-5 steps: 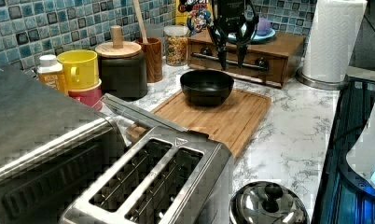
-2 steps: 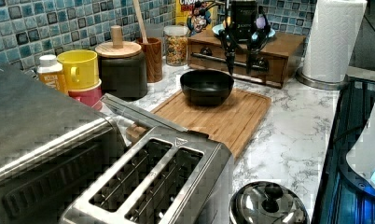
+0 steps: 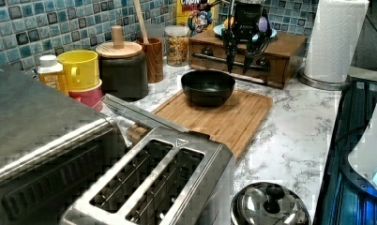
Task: Pick up the bowl.
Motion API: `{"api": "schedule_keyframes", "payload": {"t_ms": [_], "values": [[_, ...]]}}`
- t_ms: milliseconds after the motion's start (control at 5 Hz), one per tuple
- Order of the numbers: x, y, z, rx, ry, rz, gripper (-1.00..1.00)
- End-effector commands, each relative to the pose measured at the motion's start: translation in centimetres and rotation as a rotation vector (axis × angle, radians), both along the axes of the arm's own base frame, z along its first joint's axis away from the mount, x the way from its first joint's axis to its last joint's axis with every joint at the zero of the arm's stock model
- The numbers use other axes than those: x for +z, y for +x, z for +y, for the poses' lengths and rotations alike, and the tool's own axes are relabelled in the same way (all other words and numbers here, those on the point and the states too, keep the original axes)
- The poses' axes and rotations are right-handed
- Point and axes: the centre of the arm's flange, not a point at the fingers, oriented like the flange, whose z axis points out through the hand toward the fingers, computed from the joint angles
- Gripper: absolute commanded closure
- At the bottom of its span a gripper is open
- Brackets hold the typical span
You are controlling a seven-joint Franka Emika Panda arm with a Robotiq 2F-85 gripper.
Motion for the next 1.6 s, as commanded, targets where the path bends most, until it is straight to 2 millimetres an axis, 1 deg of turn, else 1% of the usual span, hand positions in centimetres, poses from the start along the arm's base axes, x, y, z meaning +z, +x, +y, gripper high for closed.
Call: {"api": "schedule_keyframes", "payload": {"t_ms": [200,400,600,800,1000,1200,1400,1600], "values": [[-2.8,1.3,2.5,0.033,0.057,0.004,0.00],[-3.6,2.0,2.0,0.007,0.058,0.004,0.00],[-3.0,2.1,1.8,-0.048,0.053,-0.043,1.00],[-2.6,2.7,1.7,-0.075,0.050,-0.040,1.00],[-3.0,2.9,1.9,-0.071,0.053,-0.017,1.00],[-2.6,3.5,2.4,-0.039,0.055,0.005,1.00],[2.6,4.7,2.8,-0.024,0.010,-0.062,1.00],[10.4,6.7,4.1,0.017,-0.040,-0.163,1.00]]}}
